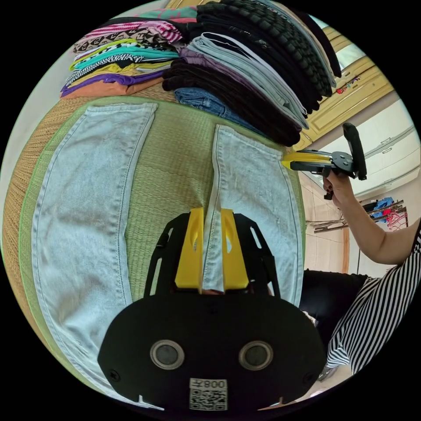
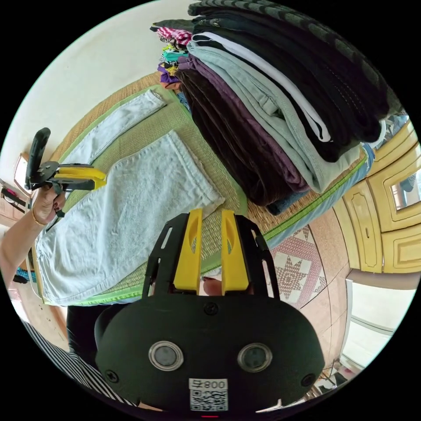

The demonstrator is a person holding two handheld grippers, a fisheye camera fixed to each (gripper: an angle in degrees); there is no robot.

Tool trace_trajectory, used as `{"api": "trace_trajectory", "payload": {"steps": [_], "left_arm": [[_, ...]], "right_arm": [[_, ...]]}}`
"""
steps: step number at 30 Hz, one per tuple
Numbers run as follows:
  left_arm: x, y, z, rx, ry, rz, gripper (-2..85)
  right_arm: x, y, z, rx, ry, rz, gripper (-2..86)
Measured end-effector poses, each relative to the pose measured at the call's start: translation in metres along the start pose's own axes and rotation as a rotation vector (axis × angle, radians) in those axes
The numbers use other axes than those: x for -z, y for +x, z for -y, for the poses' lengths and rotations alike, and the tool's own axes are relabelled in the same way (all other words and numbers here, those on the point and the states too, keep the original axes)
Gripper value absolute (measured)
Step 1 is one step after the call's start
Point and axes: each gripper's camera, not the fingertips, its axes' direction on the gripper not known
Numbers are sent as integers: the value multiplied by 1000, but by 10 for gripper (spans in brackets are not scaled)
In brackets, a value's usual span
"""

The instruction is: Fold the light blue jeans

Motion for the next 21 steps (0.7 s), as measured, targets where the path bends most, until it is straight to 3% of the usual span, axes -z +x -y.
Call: {"api": "trace_trajectory", "payload": {"steps": [4, 10, 15, 19, 21], "left_arm": [[2, 2, -7, 21, 4, 3, 20], [28, 7, -27, 30, 137, -55, 12], [10, 0, -48, 121, 88, -45, 27], [39, -8, -89, 194, 213, -83, 50], [64, -17, -130, 274, 285, 6, 57]], "right_arm": [[-2, 4, 5, -20, -11, 26, 23], [47, 23, -6, -32, 122, 91, 0], [4, 57, -11, -171, -3, 189, 1], [13, 69, -16, -230, 62, 193, 3], [24, 58, -10, -184, 94, 140, 2]]}}
